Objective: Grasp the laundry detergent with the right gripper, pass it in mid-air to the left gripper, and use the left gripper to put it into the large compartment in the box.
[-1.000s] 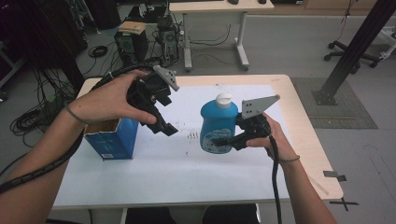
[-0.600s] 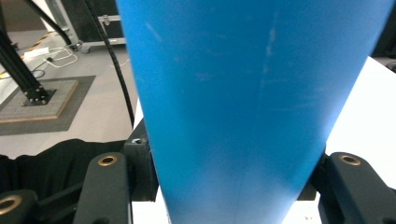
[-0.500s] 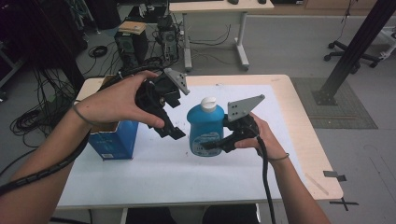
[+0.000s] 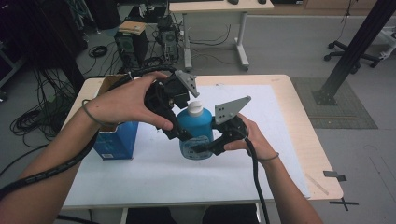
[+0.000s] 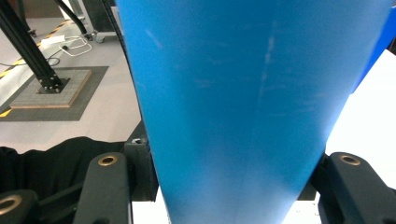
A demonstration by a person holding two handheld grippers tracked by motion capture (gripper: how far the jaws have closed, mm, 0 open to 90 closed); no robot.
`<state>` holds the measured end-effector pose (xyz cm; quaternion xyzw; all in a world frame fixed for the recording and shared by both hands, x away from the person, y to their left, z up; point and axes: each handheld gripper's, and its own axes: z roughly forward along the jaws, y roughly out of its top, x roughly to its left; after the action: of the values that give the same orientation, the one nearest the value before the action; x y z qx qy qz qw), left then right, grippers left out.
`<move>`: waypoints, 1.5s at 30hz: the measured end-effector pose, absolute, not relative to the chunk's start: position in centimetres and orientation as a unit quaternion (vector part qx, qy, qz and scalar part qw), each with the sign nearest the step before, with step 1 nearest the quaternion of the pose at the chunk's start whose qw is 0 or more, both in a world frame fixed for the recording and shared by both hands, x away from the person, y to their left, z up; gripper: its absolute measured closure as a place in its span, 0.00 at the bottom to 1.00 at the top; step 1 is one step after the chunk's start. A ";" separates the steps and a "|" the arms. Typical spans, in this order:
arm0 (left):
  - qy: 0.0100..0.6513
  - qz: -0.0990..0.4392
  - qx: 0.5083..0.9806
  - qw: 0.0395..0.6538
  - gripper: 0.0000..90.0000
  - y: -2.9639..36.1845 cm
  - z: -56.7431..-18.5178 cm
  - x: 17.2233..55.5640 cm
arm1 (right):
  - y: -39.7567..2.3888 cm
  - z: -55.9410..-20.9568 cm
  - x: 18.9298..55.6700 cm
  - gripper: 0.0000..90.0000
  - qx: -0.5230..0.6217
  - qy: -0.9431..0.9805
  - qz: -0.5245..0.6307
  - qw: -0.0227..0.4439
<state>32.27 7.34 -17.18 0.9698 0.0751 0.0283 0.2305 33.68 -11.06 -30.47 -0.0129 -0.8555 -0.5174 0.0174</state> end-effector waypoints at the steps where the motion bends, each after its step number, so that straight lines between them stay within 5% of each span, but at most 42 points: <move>1: 0.075 0.030 0.970 0.230 0.05 7.2 -17.3 32.3 | -11.0 -30.5 33.6 0.47 -0.012 -0.856 -0.516 0.018; 29: 0.067 0.034 0.971 0.225 0.06 6.1 -17.6 32.3 | -9.9 -30.3 33.4 0.47 0.000 -0.862 -0.507 0.018; 45: 0.066 0.037 0.972 0.220 0.15 5.9 -17.6 32.2 | -9.9 -30.2 33.3 0.47 0.001 -0.861 -0.508 0.016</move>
<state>32.24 5.88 -17.60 0.9725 0.0656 0.0375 0.2203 33.30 -9.93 -30.21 0.0015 -0.8611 -0.5081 0.0160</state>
